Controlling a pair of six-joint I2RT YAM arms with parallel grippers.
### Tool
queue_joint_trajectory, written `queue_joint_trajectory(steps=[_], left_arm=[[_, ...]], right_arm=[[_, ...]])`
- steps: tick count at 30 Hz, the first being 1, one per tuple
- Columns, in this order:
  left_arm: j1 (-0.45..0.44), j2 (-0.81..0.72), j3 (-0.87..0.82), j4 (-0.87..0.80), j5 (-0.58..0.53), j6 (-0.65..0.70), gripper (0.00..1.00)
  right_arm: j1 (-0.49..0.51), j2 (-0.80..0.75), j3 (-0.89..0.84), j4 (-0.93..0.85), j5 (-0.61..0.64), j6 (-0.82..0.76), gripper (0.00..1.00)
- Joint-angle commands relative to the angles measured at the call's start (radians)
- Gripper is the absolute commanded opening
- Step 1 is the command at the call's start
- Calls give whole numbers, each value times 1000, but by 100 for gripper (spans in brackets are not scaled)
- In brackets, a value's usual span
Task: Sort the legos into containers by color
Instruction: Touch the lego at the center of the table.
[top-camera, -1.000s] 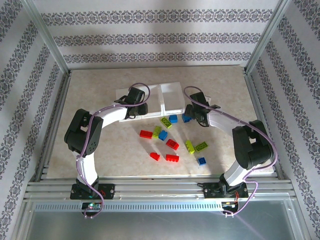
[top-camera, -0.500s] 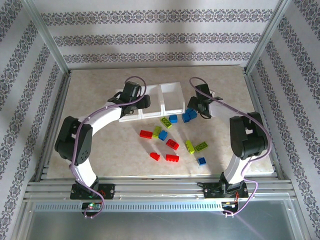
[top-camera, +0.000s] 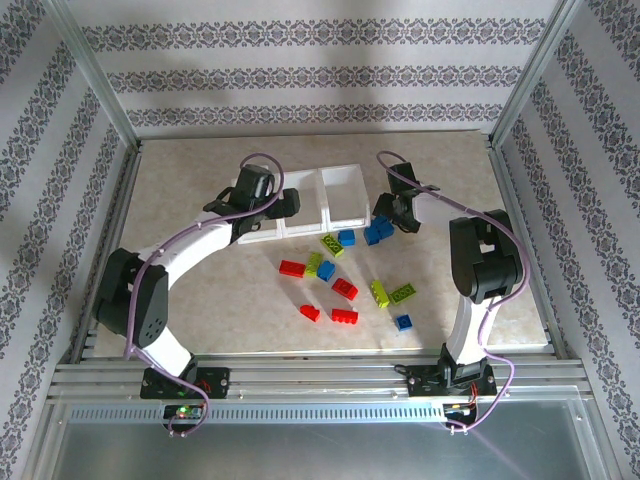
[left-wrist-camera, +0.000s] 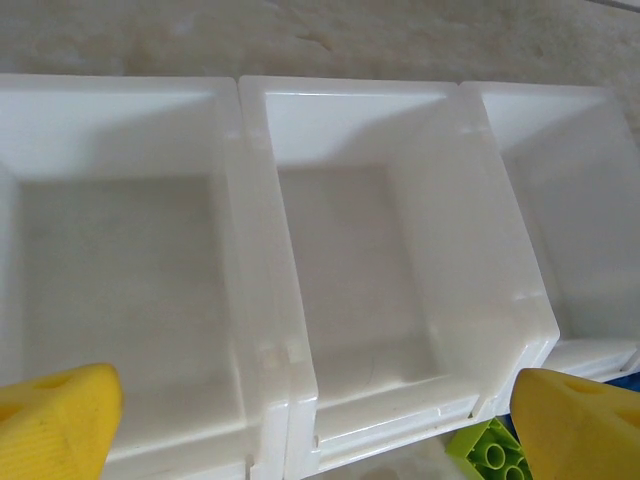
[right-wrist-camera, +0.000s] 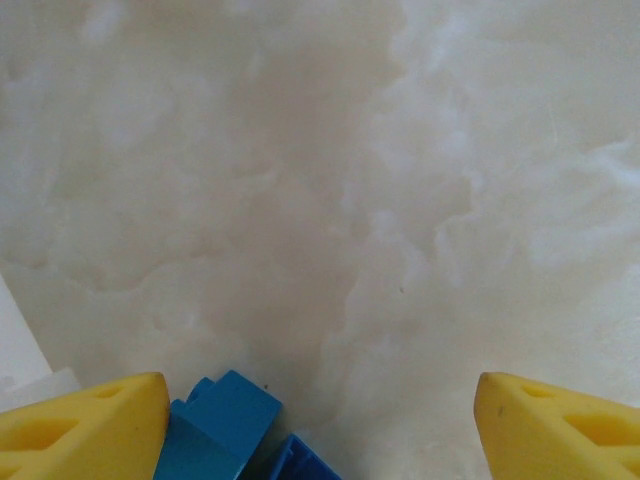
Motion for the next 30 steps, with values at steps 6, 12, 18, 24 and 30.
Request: queue_joint_trajectory(steps=[6, 12, 18, 24, 30], left_arm=[[-10, -35, -13, 20, -24, 6, 100], [-11, -43, -22, 18, -35, 9, 100], [-11, -66, -39, 18, -53, 15, 100], [-6, -72, -46, 15, -60, 19, 100], [-3, -64, -44, 17, -48, 12, 100]], right_arm=[[-7, -44, -61, -100, -8, -19, 69], [10, -117, -119, -126, -13, -20, 66], [50, -158, -152, -186, -15, -29, 67], [95, -198, -193, -212, -32, -19, 72], [98, -237, -219, -238, 11, -12, 74]])
